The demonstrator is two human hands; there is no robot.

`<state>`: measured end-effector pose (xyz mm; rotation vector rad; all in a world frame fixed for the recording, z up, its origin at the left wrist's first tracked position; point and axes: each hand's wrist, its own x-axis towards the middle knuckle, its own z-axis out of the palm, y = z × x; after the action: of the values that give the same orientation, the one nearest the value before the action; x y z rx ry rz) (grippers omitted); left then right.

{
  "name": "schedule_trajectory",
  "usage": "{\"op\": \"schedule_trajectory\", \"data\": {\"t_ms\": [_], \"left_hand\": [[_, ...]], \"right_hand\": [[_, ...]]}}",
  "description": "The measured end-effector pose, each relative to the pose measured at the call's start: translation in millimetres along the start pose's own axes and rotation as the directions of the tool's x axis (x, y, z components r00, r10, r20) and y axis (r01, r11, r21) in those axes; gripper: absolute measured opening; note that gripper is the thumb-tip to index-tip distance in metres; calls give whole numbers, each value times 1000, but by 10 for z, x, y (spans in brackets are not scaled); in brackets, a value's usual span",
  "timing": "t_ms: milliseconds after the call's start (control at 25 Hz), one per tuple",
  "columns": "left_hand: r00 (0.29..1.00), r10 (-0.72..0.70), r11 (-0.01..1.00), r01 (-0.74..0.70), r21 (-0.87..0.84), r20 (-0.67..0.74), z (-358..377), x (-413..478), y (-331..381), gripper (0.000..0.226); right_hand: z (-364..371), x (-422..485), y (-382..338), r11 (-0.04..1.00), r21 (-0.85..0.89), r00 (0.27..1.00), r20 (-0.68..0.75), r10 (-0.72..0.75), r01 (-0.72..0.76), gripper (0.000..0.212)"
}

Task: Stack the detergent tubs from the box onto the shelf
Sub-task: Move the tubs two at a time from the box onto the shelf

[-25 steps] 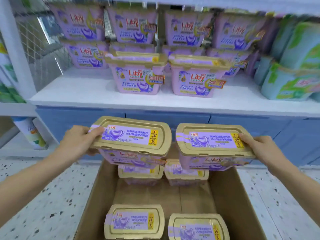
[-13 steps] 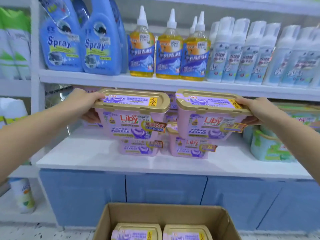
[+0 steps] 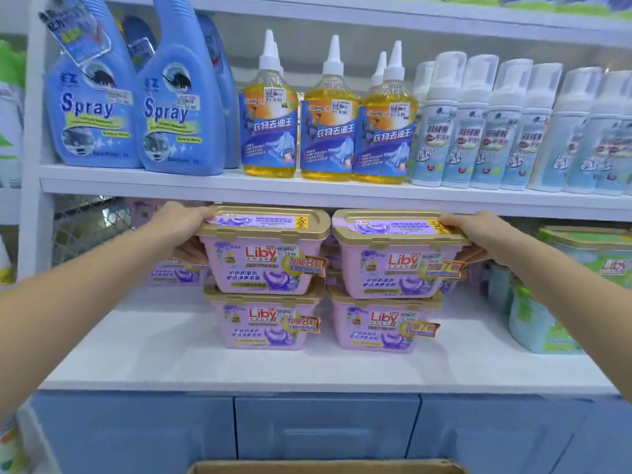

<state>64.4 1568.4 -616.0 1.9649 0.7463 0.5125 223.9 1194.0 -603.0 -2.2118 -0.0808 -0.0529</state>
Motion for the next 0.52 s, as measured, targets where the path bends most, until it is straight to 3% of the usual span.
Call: {"op": "schedule_trajectory", "data": {"t_ms": [280,520], "left_hand": [[998,-52,999,53,-2,40,122,52,48,33],[986,-110,990,120,-78,123,56,21,-44,40]], "right_hand": [[146,74,15,998,-5,997,-27,66,-66,36],[-33,115,-9,994,-66,974,207,97,-85,35]]}}
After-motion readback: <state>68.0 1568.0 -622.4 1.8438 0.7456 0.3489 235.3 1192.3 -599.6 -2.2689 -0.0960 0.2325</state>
